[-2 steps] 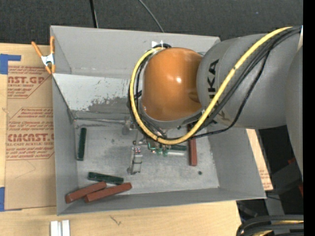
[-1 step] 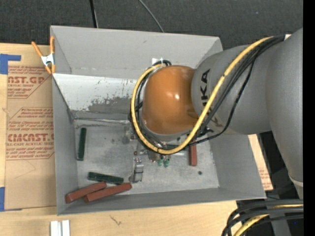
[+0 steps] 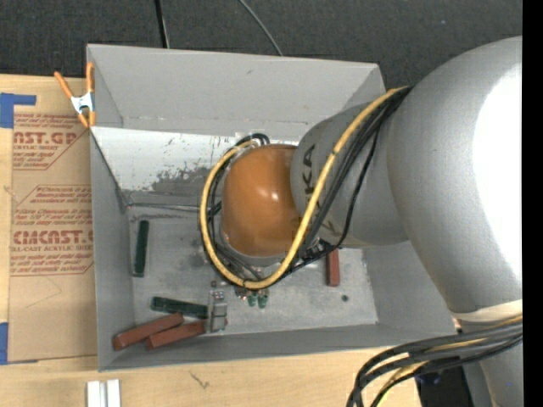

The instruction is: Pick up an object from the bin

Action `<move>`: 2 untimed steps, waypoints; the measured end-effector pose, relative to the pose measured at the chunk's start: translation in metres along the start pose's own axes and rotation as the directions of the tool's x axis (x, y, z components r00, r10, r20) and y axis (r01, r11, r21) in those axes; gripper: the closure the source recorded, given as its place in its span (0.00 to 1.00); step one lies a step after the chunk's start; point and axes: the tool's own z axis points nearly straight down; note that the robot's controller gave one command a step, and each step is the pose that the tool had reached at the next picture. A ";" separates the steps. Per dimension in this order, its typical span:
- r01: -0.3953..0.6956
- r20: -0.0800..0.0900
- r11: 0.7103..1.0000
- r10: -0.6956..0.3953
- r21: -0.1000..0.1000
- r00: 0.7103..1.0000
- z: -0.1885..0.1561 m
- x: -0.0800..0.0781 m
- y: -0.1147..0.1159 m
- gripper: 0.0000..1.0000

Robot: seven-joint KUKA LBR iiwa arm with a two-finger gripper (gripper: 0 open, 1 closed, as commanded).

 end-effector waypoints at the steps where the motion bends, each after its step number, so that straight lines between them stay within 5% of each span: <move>1: 0.022 -0.008 1.000 -0.022 0.000 1.000 0.038 -0.003 0.007 1.00; 2: 0.022 -0.008 1.000 -0.022 0.000 1.000 0.038 -0.003 0.007 1.00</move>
Offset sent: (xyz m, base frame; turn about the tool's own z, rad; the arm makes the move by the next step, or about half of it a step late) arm 0.0000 0.0000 0.0000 0.0000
